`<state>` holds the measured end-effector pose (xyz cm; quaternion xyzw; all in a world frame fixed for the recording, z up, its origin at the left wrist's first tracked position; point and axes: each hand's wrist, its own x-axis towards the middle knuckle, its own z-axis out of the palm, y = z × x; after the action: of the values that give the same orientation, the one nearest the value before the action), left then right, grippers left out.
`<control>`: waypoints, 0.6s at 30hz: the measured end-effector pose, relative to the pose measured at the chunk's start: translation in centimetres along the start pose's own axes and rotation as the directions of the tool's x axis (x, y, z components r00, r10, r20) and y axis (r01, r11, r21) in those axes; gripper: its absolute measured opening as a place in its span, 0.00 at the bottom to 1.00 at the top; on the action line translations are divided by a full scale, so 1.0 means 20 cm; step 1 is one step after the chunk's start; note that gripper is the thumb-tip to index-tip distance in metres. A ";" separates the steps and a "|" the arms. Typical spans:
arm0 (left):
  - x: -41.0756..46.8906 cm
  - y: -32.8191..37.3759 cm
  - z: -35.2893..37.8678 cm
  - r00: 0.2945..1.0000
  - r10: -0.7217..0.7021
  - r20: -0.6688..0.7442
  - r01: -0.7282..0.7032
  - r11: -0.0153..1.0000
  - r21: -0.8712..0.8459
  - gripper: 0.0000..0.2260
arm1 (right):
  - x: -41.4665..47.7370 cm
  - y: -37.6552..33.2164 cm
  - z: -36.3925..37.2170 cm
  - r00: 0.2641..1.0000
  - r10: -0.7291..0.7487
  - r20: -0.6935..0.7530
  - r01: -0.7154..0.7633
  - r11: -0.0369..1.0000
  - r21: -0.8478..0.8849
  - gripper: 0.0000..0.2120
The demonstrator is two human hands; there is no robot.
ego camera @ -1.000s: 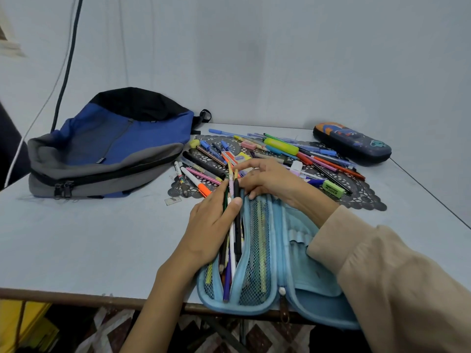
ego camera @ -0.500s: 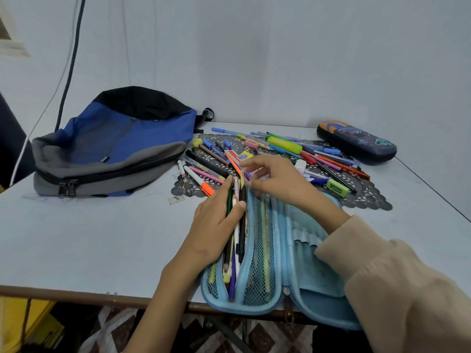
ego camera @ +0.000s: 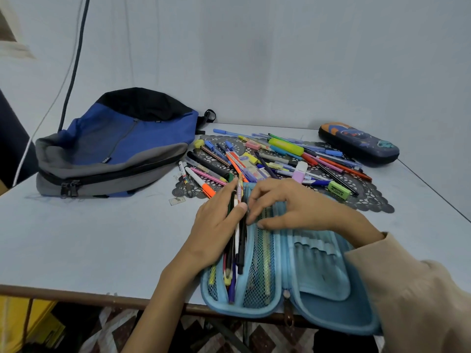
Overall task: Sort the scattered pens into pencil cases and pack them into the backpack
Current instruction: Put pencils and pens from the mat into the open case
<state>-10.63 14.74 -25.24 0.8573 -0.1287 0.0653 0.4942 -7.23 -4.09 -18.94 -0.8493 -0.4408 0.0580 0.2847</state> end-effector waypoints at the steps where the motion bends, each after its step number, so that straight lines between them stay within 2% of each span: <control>1: 0.00 0.00 0.00 1.000 -0.010 0.004 0.010 1.000 0.000 0.30 | -0.01 -0.01 0.00 1.000 -0.014 0.010 0.014 1.000 0.021 0.09; 7: 0.00 -0.02 0.00 1.000 -0.004 0.008 0.005 1.000 -0.021 0.31 | -0.06 -0.07 0.04 0.996 -0.015 0.089 0.001 0.987 0.162 0.12; 12: 0.01 -0.03 0.00 1.000 0.007 0.011 -0.007 1.000 -0.025 0.35 | -0.08 -0.09 0.04 0.996 -0.018 0.084 0.015 0.999 0.031 0.09; 15: 0.00 -0.04 -0.01 0.999 0.046 0.023 -0.046 0.998 -0.040 0.30 | -0.08 -0.10 0.05 0.997 -0.062 0.052 0.065 0.997 -0.049 0.07; 18: -0.01 -0.04 -0.01 0.997 0.070 0.033 -0.071 0.997 0.022 0.28 | -0.08 -0.11 0.05 0.994 -0.111 0.019 0.112 0.987 -0.117 0.05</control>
<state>-10.55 15.35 -25.70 0.8588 -0.1663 0.0703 0.4795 -10.15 -3.88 -18.85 -0.8383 -0.4920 0.0213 0.2338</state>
